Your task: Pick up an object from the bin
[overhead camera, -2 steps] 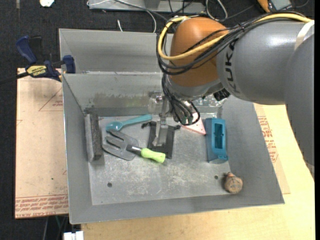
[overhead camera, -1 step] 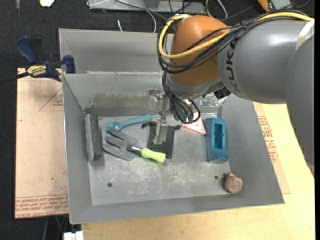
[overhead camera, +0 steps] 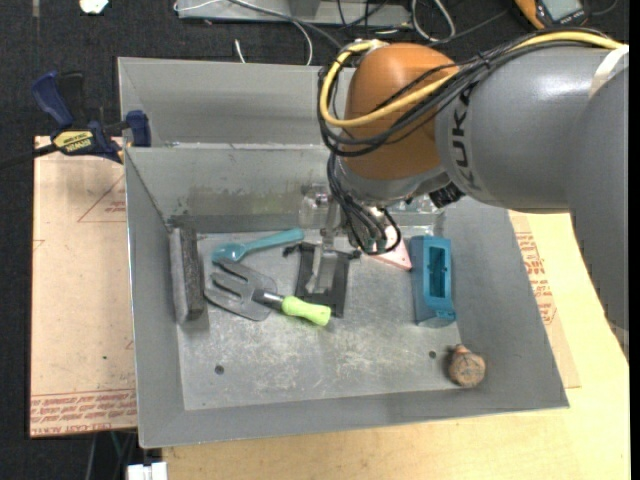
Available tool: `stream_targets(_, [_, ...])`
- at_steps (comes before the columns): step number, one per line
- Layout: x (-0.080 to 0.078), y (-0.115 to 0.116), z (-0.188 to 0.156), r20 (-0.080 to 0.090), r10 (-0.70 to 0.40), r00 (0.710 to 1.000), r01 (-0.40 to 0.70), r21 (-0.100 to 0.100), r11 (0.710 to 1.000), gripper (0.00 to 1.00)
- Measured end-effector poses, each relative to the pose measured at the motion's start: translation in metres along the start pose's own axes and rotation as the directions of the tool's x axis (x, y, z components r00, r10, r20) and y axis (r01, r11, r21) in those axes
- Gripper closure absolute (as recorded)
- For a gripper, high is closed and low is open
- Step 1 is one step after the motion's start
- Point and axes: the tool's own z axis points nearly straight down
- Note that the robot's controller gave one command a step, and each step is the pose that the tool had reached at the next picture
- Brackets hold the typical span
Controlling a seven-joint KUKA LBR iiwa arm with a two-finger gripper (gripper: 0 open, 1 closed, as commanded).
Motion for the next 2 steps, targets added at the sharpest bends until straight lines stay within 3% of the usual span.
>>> stream_targets(1, [0.0,-0.003,0.031,-0.009,0.072,0.997,-0.072,0.003,0.997,0.0])
stream_targets(2, [-0.003,-0.017,0.068,-0.003,-0.105,0.995,0.105,0.0,0.995,0.0])
